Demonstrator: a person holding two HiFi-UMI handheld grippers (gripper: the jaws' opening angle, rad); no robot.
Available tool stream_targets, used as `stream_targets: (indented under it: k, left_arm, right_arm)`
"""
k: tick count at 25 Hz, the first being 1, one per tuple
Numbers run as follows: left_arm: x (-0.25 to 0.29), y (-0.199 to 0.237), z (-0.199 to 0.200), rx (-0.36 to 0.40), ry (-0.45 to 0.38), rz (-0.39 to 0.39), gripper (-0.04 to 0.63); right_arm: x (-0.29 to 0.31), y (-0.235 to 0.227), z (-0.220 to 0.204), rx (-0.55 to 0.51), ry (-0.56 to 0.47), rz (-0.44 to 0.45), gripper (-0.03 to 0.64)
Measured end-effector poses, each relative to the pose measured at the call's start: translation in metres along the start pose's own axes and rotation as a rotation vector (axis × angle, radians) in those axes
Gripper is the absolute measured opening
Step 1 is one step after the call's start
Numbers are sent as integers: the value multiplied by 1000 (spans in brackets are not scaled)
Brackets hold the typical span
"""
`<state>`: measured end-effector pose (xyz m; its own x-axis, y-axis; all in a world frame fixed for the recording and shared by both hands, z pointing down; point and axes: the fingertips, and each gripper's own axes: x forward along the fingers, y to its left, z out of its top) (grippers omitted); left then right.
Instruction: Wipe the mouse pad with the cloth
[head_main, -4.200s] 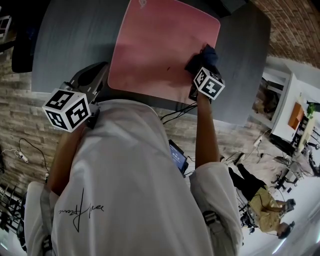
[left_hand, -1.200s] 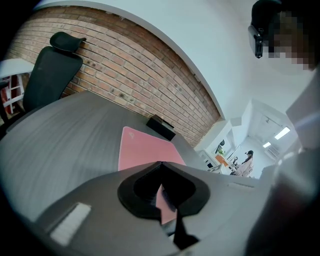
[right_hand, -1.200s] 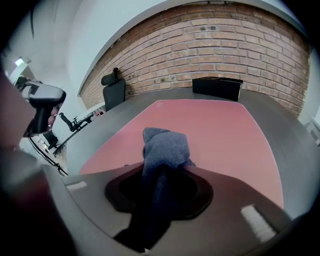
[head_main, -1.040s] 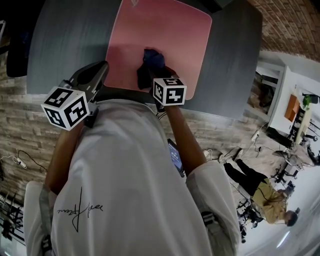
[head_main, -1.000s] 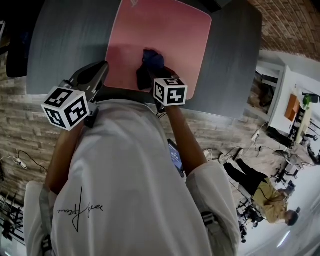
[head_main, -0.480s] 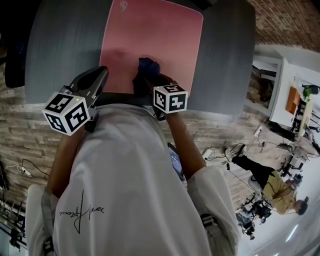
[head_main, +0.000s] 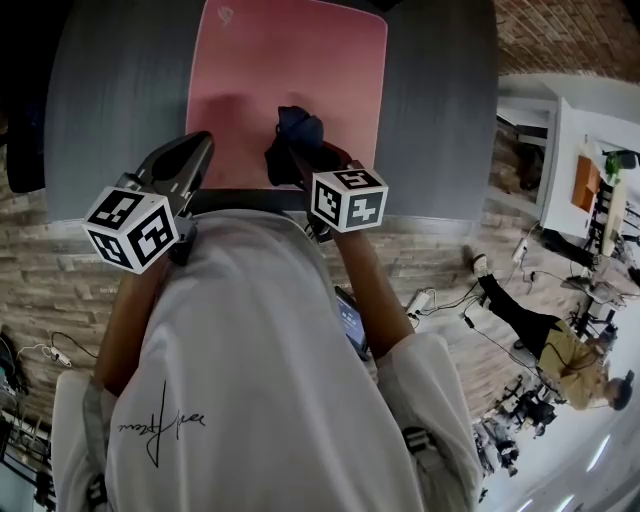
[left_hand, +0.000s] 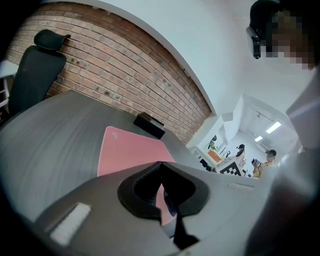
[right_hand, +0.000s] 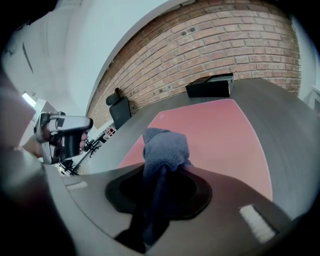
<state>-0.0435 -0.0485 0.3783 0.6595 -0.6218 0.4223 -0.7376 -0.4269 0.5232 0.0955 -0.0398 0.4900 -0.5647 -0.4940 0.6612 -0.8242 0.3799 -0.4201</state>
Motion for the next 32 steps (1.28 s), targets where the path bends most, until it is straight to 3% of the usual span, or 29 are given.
stream_targets:
  k: [7, 18, 32]
  left_arm:
    - [-1, -10, 2, 24, -9, -9, 11]
    - [-12, -16, 8, 53, -51, 10, 9]
    - [-14, -42, 19, 119, -46, -83, 9]
  right_arm:
    - [-33, 9, 34, -40, -127, -30, 94]
    - [-76, 43, 60, -103, -212, -10, 94]
    - [-108, 82, 91, -179, -291, 33, 94]
